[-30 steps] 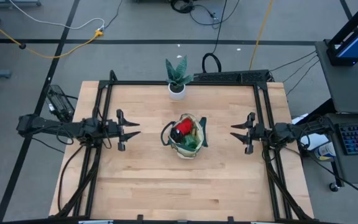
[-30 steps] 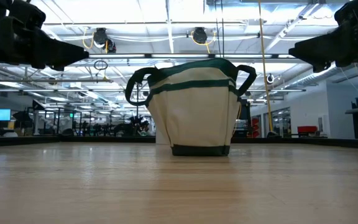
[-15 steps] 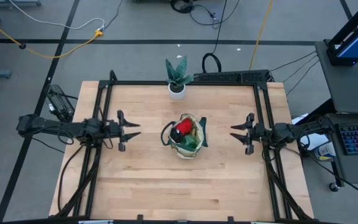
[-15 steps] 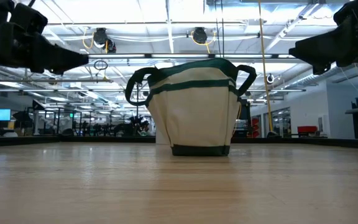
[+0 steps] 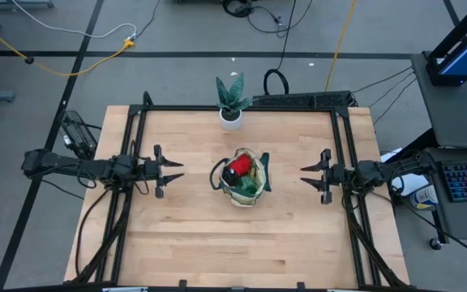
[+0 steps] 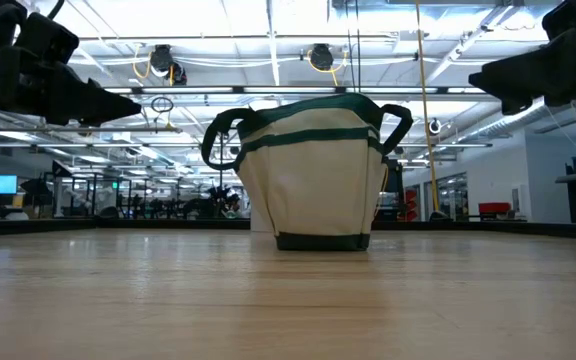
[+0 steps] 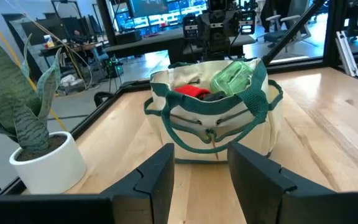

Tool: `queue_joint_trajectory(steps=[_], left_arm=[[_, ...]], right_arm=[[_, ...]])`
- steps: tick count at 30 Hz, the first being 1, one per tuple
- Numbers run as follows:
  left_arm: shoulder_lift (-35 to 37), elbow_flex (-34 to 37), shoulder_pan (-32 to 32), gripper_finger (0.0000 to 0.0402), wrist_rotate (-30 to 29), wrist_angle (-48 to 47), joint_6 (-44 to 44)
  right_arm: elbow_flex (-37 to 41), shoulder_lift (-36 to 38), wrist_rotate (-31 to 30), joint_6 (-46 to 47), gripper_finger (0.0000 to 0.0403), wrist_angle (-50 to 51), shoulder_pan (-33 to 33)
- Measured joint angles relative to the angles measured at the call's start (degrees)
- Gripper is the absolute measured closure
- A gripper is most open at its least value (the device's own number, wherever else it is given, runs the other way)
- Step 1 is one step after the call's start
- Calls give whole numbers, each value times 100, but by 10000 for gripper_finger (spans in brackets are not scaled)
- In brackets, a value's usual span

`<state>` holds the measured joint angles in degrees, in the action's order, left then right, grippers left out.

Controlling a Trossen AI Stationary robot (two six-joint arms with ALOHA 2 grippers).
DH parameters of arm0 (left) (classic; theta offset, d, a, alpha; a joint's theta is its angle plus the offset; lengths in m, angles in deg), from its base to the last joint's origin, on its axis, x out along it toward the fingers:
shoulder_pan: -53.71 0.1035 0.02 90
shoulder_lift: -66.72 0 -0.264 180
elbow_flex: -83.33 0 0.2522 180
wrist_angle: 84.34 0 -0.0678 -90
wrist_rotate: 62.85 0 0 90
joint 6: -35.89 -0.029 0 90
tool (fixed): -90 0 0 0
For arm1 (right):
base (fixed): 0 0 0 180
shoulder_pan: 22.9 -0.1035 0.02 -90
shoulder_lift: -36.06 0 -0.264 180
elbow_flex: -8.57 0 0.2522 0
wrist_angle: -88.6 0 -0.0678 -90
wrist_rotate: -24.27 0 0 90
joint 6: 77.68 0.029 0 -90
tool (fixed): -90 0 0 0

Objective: Pick & Place Garden tools in Gardening bag
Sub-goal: Return to Home Position

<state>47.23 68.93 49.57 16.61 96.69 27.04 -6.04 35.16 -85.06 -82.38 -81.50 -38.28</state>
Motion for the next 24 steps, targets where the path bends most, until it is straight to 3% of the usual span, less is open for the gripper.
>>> queue_joint_trajectory(steps=[24], left_arm=[[0,-2,0,245,-2,0,16]], right_arm=[[4,-2,-2,-51,264,-189,0]])
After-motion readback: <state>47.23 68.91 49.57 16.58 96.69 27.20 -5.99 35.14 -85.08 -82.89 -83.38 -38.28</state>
